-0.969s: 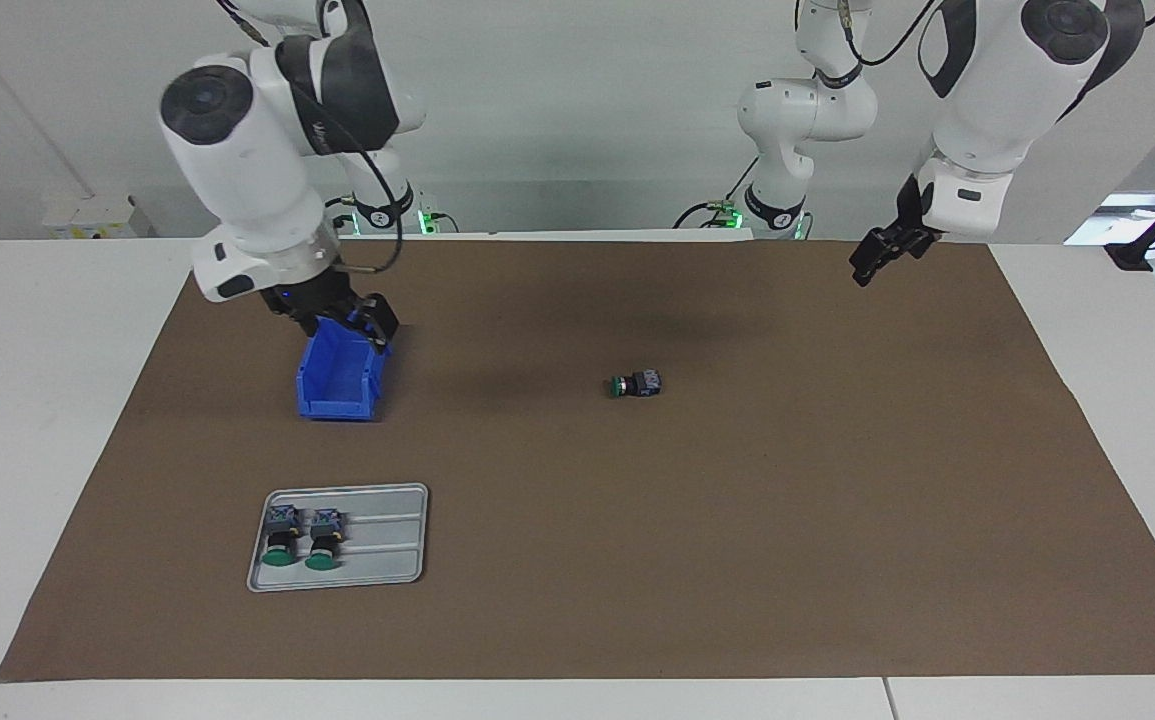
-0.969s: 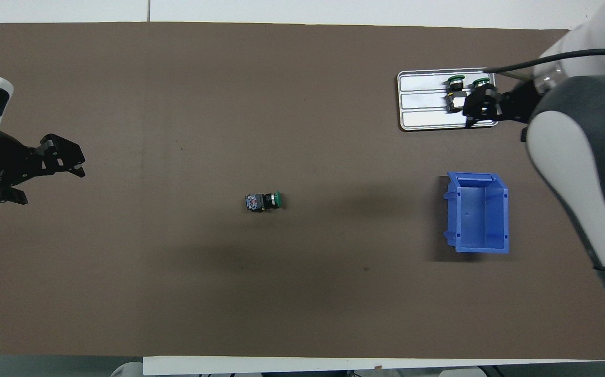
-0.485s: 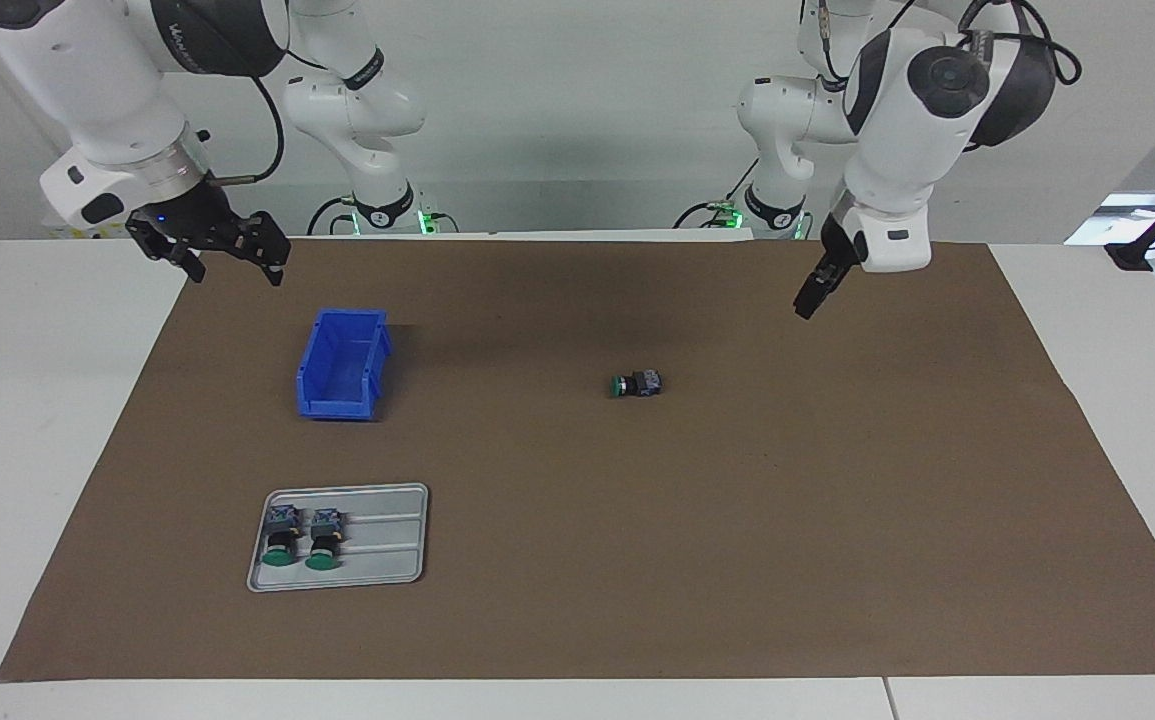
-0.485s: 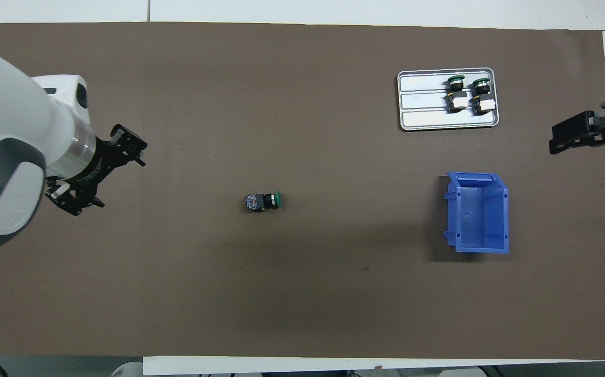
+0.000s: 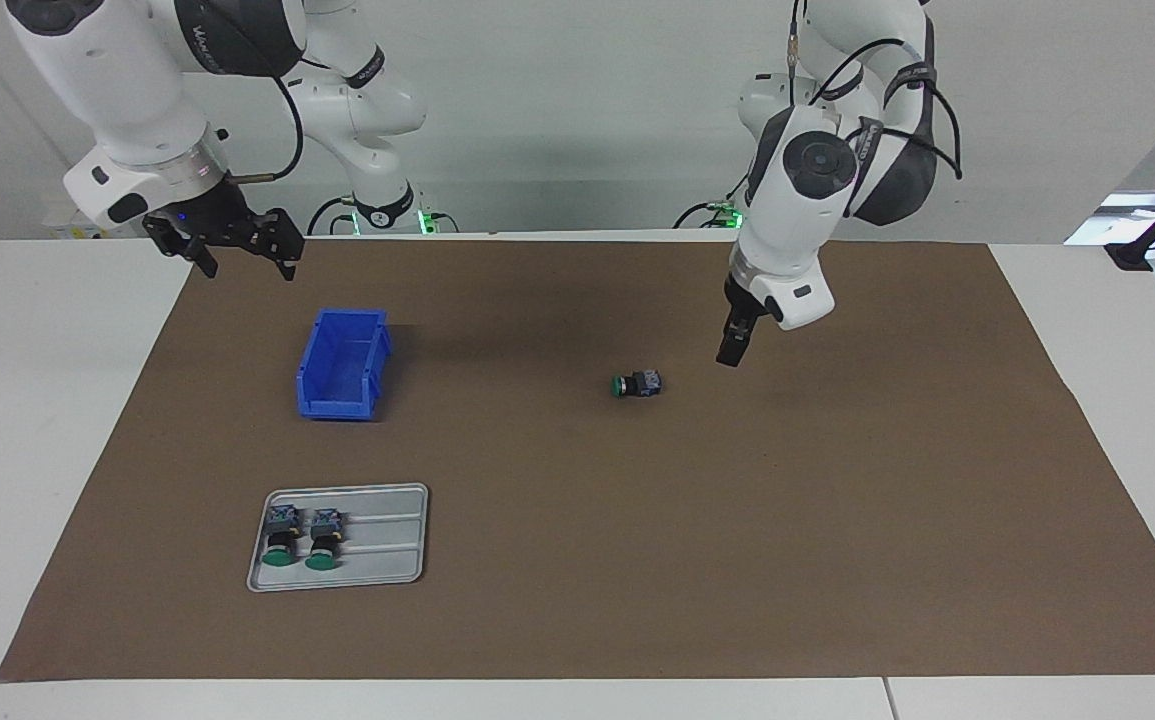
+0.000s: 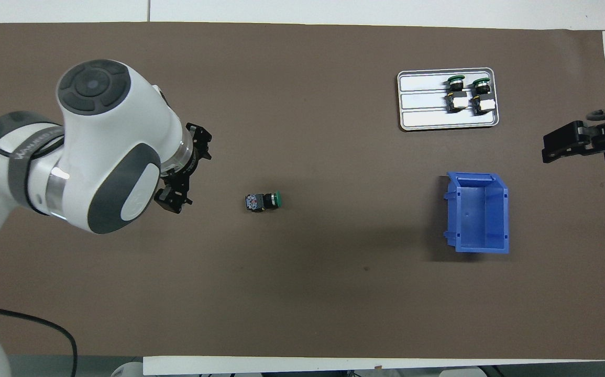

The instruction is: Place and press button with both arms

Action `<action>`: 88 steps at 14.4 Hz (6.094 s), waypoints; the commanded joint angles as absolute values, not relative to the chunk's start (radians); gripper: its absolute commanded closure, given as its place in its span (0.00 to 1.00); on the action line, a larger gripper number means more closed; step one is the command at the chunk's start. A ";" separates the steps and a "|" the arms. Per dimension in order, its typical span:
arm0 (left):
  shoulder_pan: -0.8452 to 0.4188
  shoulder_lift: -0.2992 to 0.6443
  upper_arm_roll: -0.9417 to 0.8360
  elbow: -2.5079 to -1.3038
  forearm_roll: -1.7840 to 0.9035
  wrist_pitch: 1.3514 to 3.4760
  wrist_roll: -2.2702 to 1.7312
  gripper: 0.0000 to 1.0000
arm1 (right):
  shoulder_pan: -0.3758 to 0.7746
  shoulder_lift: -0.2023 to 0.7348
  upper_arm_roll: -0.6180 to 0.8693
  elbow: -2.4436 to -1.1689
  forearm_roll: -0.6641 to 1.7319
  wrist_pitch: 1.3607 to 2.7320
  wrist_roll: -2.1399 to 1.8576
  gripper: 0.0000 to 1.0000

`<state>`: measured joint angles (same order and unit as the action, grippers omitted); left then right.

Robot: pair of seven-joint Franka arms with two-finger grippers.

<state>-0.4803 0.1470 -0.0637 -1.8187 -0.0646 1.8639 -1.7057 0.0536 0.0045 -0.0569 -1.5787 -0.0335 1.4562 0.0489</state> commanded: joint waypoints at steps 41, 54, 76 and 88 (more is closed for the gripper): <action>-0.606 0.219 -0.051 -1.963 -0.075 2.213 -2.059 0.91 | 0.026 -0.035 -0.057 -1.614 -0.028 1.460 0.034 0.02; -0.450 0.158 -0.051 -2.071 -0.671 2.264 -1.446 0.87 | 0.026 -0.035 -0.057 -1.614 -0.028 1.460 0.034 0.02; -0.362 0.205 -0.051 -2.257 -1.753 2.194 -0.611 0.99 | 0.026 -0.035 -0.057 -1.614 -0.028 1.460 0.034 0.02; -0.362 0.255 -0.051 -2.281 -1.822 2.106 -0.480 0.99 | 0.026 -0.035 -0.057 -1.614 -0.028 1.460 0.034 0.02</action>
<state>-0.3597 0.2575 -0.0554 -2.2627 -1.7885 2.1255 -0.5155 0.0329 -0.0136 -0.0607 -1.5900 -0.0326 1.4562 0.0487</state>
